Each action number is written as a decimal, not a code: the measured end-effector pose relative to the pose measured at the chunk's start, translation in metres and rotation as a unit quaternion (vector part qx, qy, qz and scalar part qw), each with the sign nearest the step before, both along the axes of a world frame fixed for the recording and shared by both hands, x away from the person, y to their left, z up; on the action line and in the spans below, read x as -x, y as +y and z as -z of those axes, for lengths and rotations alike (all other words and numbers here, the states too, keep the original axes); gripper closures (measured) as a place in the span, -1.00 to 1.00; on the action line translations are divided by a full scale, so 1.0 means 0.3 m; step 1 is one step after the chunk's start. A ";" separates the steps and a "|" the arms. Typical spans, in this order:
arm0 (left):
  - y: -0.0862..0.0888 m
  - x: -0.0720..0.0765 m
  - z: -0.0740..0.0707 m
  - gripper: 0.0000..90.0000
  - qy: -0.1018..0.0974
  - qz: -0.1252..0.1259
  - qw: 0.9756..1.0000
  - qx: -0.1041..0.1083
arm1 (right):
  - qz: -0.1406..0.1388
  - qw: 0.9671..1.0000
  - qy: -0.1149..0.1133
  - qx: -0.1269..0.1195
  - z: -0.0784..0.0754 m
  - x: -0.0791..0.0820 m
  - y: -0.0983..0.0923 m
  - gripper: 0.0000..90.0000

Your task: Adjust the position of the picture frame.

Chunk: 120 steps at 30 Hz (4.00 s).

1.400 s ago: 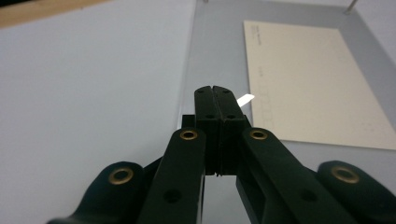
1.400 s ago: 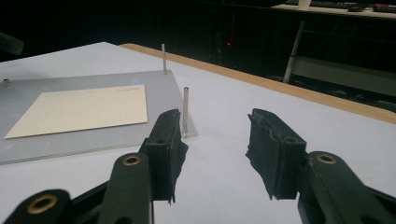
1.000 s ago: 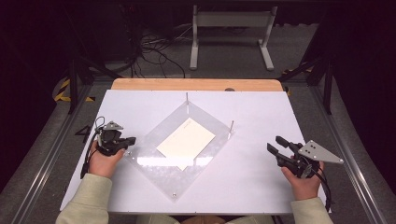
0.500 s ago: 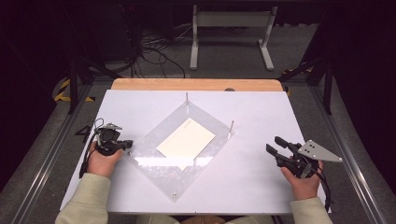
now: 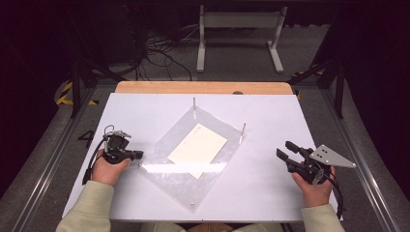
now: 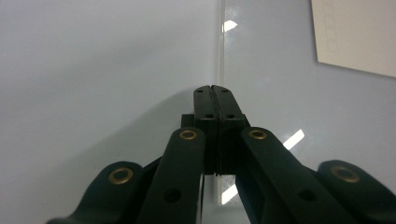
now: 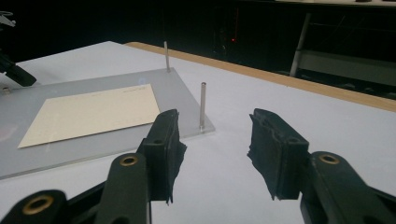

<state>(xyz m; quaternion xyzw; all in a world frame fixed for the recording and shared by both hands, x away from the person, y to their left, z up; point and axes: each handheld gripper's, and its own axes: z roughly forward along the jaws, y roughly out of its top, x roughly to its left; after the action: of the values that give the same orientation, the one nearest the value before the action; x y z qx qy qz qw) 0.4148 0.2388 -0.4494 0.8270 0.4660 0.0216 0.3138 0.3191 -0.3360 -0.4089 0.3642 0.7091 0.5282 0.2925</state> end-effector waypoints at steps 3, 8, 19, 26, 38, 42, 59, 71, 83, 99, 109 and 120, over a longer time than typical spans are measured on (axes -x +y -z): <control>-0.036 0.016 -0.007 1.00 0.003 0.033 0.999 -0.013 | -0.007 1.000 0.008 0.000 0.005 -0.007 0.000 0.15; -0.107 0.044 -0.009 1.00 0.011 0.092 0.995 -0.024 | -0.013 1.000 0.009 -0.001 0.004 -0.009 0.003 0.18; -0.216 0.091 -0.011 1.00 0.014 0.163 0.986 -0.023 | -0.009 1.000 0.012 0.001 0.005 -0.012 -0.002 0.19; -0.298 0.130 -0.007 1.00 0.018 0.215 0.976 -0.009 | 0.008 1.000 0.009 0.012 0.005 -0.016 -0.006 0.20; -0.330 0.165 0.003 0.71 0.010 0.228 0.973 0.028 | 0.031 0.999 0.037 0.016 -0.016 -0.083 0.002 0.28; -0.305 0.175 -0.020 0.45 -0.033 0.232 0.971 0.058 | 0.041 0.997 0.063 0.025 -0.032 -0.153 0.016 0.26; -0.218 0.194 -0.028 0.09 -0.087 0.177 0.977 0.083 | 0.064 0.985 0.144 0.076 -0.029 -0.488 0.135 0.22; -0.184 0.209 -0.006 0.07 -0.072 0.160 0.981 0.080 | 0.040 0.974 0.182 0.129 0.052 -0.634 0.191 0.73; -0.183 0.213 0.007 0.08 -0.060 0.162 0.982 0.076 | 0.021 0.973 0.162 0.161 0.031 -0.649 0.256 0.89; -0.174 0.215 0.000 0.11 -0.072 0.161 0.981 0.077 | -0.079 0.973 0.136 0.172 -0.003 -0.646 0.446 0.89; -0.174 0.212 0.002 0.10 -0.072 0.160 0.982 0.077 | -0.079 0.969 0.158 0.171 0.034 -0.638 0.445 0.89; -0.172 0.213 -0.005 0.07 -0.081 0.154 0.982 0.075 | -0.060 0.977 0.157 0.128 0.039 -0.620 0.423 0.52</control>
<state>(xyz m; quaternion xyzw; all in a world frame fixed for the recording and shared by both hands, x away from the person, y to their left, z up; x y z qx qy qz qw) 0.3509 0.1874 -0.4481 0.8586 0.3060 0.0052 0.4113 0.5050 -0.2092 -0.4205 0.3587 0.8284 0.3864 0.1893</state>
